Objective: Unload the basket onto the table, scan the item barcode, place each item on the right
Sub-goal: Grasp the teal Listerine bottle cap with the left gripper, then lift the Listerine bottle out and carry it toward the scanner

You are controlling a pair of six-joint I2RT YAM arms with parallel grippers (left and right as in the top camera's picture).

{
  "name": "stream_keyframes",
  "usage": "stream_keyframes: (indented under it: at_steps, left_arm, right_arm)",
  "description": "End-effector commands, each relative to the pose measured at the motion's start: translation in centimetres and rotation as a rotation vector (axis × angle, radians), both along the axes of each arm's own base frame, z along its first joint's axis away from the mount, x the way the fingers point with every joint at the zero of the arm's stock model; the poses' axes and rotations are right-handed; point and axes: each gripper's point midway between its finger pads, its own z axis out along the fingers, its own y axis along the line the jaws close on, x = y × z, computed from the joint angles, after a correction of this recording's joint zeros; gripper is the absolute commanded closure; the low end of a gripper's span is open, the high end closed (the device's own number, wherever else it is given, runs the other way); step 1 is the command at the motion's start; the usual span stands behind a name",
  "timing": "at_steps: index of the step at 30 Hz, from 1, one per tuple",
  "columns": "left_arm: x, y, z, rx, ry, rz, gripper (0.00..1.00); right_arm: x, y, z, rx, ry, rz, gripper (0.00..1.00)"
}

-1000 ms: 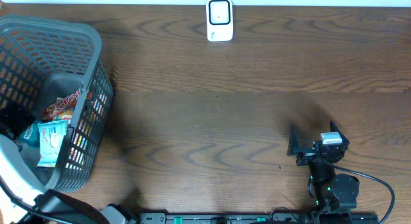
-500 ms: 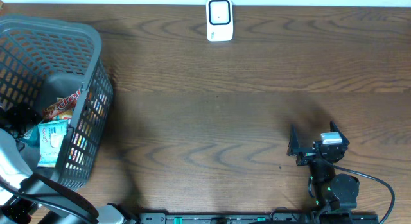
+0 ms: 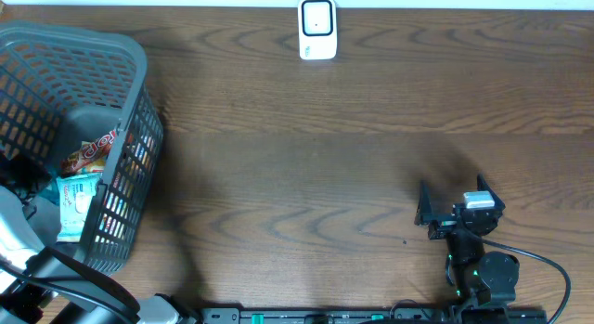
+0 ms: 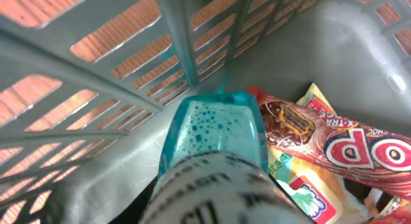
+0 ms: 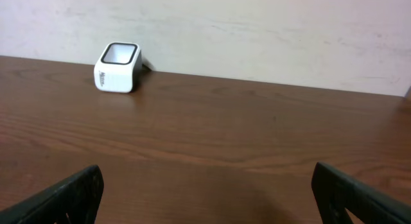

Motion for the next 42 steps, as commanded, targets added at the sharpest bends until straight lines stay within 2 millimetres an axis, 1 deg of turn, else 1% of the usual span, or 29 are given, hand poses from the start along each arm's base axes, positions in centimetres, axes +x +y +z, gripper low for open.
stream_keyframes:
  at_steps: [1, 3, 6, 8, 11, 18, 21, 25, 26, 29, 34, 35, 37, 40, 41, 42]
  left_arm:
    - [0.1, -0.2, -0.5, -0.017, 0.0, -0.01, 0.73]
    - [0.2, -0.1, -0.4, -0.019, -0.008, 0.005, 0.77]
    - [0.4, 0.1, 0.1, -0.021, -0.032, 0.04, 0.77]
    - [0.5, 0.3, 0.8, -0.016, -0.051, 0.059, 0.77]
    - [0.8, 0.6, 2.3, 0.014, -0.081, 0.06, 0.77]
    - [0.9, 0.6, 7.3, 0.087, -0.199, 0.109, 0.77]
    - [0.8, 0.1, 9.7, 0.133, -0.249, 0.1, 0.77]
    - [0.6, -1.0, 13.6, 0.165, -0.37, 0.131, 0.77]
    - [0.9, -1.7, 14.6, 0.161, -0.411, 0.107, 0.77]
    - [2.1, -4.7, 18.9, 0.153, -0.582, -0.033, 0.77]
    - [1.7, -8.3, 24.3, 0.125, -0.783, -0.09, 0.78]
    - [1.5, -9.5, 25.6, 0.109, -0.834, -0.114, 0.77]
    - [1.2, -13.1, 29.2, 0.031, -0.976, -0.217, 0.77]
    - [0.8, -16.3, 31.4, -0.077, -1.064, -0.311, 0.77]
    - [0.9, -18.2, 32.0, -0.133, -1.087, -0.371, 0.77]
    - [1.0, -19.1, 32.1, -0.168, -1.09, -0.392, 0.77]
  right_arm:
    - [0.0, -0.4, -0.1, 0.012, 0.005, -0.019, 0.01]
    - [0.0, -0.4, -0.1, 0.012, 0.005, -0.019, 0.01]
    - [0.0, -0.4, -0.1, 0.012, 0.005, -0.019, 0.01]
    - [0.0, -0.4, -0.1, 0.012, 0.005, -0.019, 0.01]
    - [0.0, -0.4, -0.1, 0.012, 0.005, -0.019, 0.01]
    - [0.0, -0.4, -0.1, 0.012, 0.005, -0.019, 0.01]
    - [0.0, -0.4, -0.1, 0.012, 0.005, -0.019, 0.01]
    - [0.0, -0.4, -0.1, 0.012, 0.005, -0.019, 0.01]
    - [0.0, -0.4, -0.1, 0.012, 0.005, -0.019, 0.01]
    - [0.0, -0.4, -0.1, 0.012, 0.005, -0.019, 0.01]
    - [0.0, -0.4, -0.1, 0.012, 0.005, -0.019, 0.01]
    - [0.0, -0.4, -0.1, 0.012, 0.005, -0.019, 0.01]
    - [0.0, -0.4, -0.1, 0.012, 0.005, -0.019, 0.01]
    - [0.0, -0.4, -0.1, 0.012, 0.005, -0.019, 0.01]
    - [0.0, -0.4, -0.1, 0.012, 0.005, -0.019, 0.01]
    - [0.0, -0.4, -0.1, 0.012, 0.005, -0.019, 0.01]
